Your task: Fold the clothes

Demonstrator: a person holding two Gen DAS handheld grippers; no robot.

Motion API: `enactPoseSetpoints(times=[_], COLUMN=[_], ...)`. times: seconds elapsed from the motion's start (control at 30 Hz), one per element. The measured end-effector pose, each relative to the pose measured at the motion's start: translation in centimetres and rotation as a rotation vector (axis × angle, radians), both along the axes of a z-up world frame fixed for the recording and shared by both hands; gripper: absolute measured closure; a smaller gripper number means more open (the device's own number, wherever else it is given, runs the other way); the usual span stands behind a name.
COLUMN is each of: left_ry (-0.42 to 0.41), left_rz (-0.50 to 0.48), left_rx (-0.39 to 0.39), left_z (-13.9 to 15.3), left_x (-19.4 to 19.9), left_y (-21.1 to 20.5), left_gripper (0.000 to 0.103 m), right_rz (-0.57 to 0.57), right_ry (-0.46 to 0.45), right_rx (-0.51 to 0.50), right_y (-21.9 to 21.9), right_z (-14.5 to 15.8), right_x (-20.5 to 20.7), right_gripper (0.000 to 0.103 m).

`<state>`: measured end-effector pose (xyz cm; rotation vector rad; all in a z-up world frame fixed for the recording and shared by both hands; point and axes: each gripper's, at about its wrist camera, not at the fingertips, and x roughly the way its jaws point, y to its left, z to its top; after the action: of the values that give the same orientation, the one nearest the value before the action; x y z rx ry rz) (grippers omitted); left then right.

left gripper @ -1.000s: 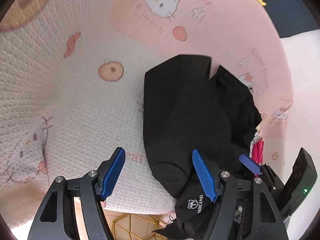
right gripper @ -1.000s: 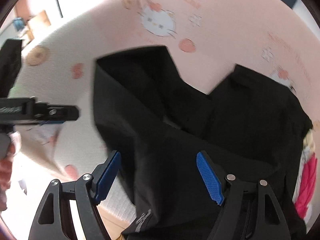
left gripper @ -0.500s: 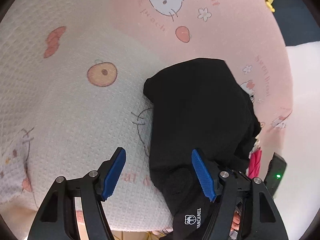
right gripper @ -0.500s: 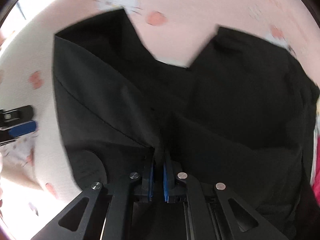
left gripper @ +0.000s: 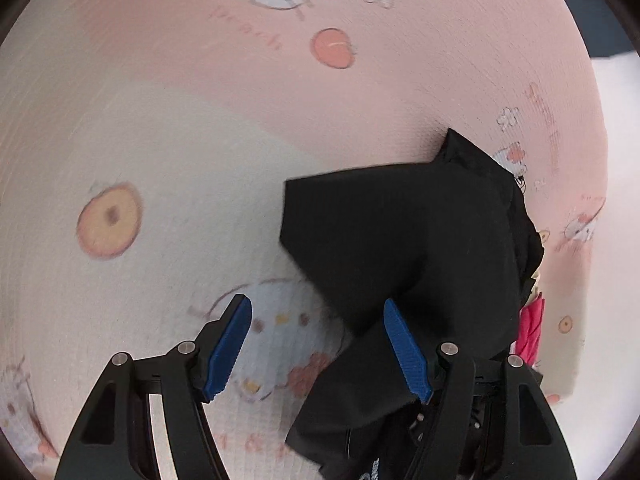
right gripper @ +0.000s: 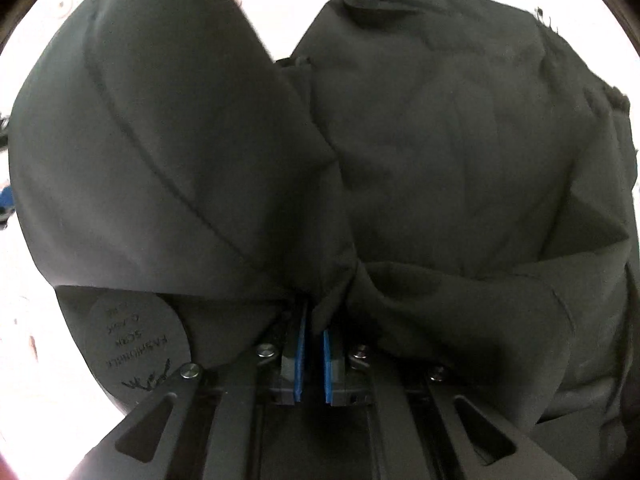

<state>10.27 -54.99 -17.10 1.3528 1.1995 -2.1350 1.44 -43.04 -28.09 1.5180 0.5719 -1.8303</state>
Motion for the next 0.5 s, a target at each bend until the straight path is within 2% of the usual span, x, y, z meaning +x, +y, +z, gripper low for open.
enactPoseSetpoints(times=[0.23, 0.5], left_ry=[0.0, 0.027], left_rz=[-0.014, 0.037], left_rx=[0.058, 0.119], left_z=[0.3, 0.9], left_x=[-1.8, -1.7], left_y=[-0.5, -1.2], left_gripper=[0.036, 0.036], right_rz=[-0.093, -0.125], right_ry=[-0.141, -0.196], right_rx=[-0.074, -0.132], right_y=[1.5, 2.5], right_z=[-0.4, -0.2], right_x=[-1.9, -2.4], right_gripper=[0.102, 0.102])
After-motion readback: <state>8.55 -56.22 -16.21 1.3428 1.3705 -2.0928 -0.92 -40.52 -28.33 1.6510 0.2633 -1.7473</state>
